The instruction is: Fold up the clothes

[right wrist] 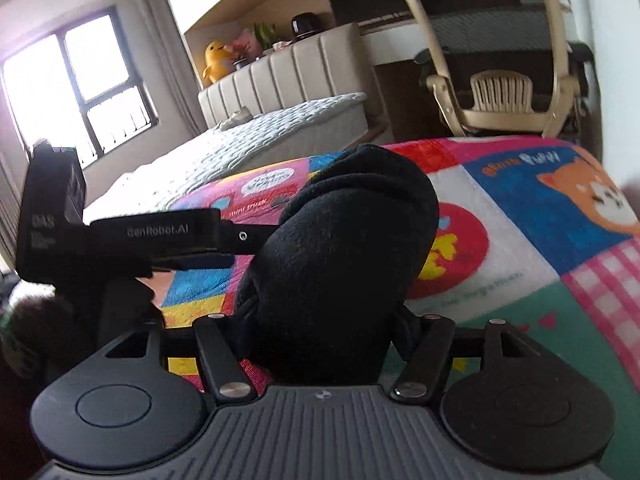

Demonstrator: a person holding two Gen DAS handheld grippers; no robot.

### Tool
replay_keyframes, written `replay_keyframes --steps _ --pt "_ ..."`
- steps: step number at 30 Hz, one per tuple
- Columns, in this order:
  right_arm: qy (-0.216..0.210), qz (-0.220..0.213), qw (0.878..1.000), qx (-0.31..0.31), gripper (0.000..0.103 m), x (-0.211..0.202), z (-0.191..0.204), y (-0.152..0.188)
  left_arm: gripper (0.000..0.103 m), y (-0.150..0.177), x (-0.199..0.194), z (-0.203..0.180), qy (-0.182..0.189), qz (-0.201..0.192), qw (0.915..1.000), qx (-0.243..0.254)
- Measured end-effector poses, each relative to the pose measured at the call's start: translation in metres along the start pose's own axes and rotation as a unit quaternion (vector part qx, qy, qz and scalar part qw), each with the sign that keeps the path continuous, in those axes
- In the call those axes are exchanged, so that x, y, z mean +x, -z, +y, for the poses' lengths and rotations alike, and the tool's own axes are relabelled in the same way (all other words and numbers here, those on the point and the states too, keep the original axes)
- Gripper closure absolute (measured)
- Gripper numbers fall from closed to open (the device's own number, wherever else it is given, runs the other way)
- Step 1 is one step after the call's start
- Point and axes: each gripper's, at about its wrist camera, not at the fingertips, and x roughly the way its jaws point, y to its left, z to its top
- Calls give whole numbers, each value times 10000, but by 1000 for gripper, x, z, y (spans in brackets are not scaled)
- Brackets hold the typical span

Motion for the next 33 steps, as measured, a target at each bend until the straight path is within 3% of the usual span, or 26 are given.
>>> replay_keyframes --steps 3,7,11,15,18,19,22,24,27,31,33 --pt "54 61 9995 -291 37 6 14 -4 0 -2 -12 5 -99 -129 9999 -12" --pt "110 191 9979 -613 32 13 28 -5 0 -11 -22 5 70 -343 9994 2" --pt "119 241 9983 -521 28 10 24 -7 0 -14 -5 1 -106 -316 9991 250" --pt "85 40 9988 -484 23 -9 14 -12 0 -11 8 18 -365 -225 9990 126" --pt "2 -233 9983 -542 22 -24 13 -21 0 -7 8 27 -300 -198 9994 -11" --pt "28 -374 9976 -573 24 -27 15 -25 0 -7 9 28 -299 -205 9993 -2" --pt "119 -657 9962 -566 53 -26 19 -39 0 -7 10 28 -284 -191 9994 13" --pt "34 -588 9976 -365 55 -14 16 -47 0 -7 10 29 -258 -182 9995 -16" --pt "-106 -112 9998 147 58 20 5 -47 0 -6 5 33 -221 -193 9995 -97" --pt "-125 -92 9988 474 57 32 -7 -42 0 -5 -9 43 -326 -329 9987 -210" --pt "-8 -134 9995 290 56 26 -3 -40 0 -5 -13 47 -177 -349 9988 -310"
